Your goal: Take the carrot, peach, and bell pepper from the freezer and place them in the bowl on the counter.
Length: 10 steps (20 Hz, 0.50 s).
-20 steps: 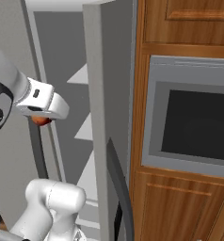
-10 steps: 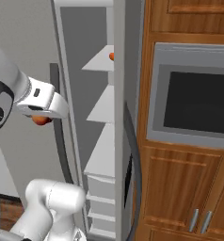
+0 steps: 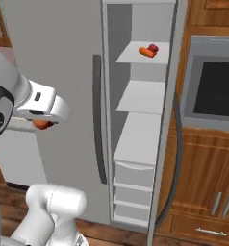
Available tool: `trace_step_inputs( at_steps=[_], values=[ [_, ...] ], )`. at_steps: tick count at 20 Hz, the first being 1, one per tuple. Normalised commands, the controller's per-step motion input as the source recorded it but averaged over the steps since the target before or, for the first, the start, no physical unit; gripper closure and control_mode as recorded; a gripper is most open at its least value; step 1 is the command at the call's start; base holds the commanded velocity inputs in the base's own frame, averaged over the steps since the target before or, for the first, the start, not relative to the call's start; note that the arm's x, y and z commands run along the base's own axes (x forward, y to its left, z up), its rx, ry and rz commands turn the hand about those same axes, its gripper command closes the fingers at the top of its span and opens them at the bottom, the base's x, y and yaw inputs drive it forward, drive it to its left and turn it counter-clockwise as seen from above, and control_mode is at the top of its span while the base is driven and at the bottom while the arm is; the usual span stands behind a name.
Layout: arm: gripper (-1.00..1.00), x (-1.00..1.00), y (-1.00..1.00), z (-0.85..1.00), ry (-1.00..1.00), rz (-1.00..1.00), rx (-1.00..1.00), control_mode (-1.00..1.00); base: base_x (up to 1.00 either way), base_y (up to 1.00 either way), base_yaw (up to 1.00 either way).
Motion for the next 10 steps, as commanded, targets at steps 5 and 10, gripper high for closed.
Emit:
trace_step_inputs(
  at_steps=[5,10],
  values=[
    [1.0,0.0,0.0,0.0,0.0,0.0,0.0,1.0,-0.14,0.72,0.0],
    [1.0,0.0,0.0,0.0,0.0,0.0,0.0,1.0,-0.04,0.72,0.0]
  ],
)
